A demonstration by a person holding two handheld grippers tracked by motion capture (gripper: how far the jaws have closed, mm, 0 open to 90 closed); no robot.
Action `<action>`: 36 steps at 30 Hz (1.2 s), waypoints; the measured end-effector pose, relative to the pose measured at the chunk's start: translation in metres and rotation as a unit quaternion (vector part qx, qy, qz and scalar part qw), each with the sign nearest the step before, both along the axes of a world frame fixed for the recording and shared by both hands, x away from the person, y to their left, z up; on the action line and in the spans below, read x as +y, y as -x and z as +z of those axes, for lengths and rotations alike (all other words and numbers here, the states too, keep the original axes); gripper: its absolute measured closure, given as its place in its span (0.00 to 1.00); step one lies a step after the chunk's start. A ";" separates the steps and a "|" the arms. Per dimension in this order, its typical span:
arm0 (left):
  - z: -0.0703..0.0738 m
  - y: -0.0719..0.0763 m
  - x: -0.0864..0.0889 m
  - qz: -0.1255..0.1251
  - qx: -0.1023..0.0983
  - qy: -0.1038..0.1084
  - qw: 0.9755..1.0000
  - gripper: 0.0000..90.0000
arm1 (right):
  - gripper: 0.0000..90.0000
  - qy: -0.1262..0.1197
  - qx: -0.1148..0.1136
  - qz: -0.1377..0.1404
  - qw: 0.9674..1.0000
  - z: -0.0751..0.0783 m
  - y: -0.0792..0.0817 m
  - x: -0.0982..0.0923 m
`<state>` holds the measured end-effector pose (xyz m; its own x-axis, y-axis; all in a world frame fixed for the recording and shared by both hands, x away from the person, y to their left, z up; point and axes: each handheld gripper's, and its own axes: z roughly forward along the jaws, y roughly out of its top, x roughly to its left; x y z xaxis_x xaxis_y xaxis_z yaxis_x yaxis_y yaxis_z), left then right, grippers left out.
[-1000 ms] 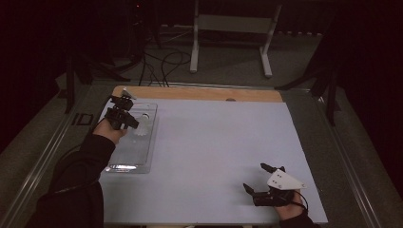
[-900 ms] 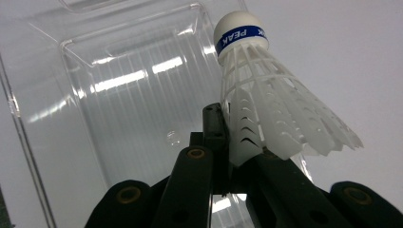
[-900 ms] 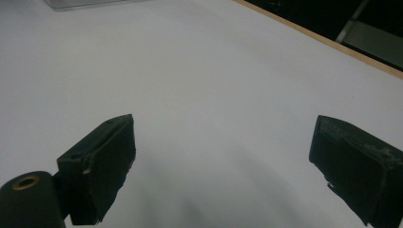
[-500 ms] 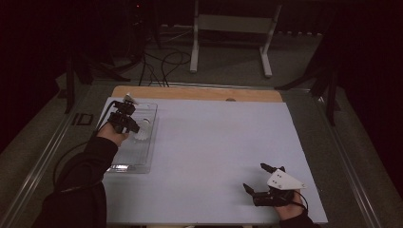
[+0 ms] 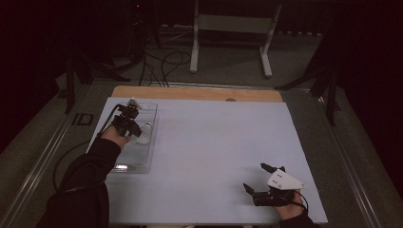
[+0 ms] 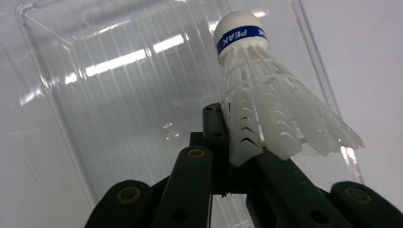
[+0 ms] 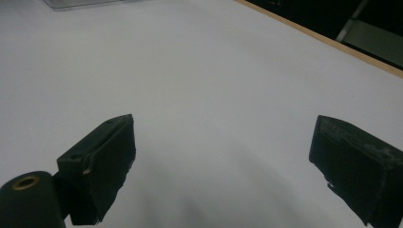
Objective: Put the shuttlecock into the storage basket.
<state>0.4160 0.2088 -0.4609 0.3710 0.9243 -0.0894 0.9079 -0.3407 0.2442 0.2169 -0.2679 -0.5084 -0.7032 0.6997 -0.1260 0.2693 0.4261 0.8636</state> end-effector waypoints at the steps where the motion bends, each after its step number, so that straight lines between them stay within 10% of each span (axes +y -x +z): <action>1: -0.001 0.000 0.000 0.003 0.001 -0.002 1.000 1.00 | 0.09 0.000 0.000 0.000 1.000 0.000 0.000 0.000; 23: -0.014 0.000 -0.008 0.008 0.033 -0.025 0.999 0.98 | 0.09 0.001 0.000 0.000 1.000 0.000 0.000 -0.001; 36: -0.006 0.010 -0.011 0.012 0.032 -0.043 0.998 0.59 | 0.09 0.003 0.000 -0.002 1.000 0.000 0.000 0.000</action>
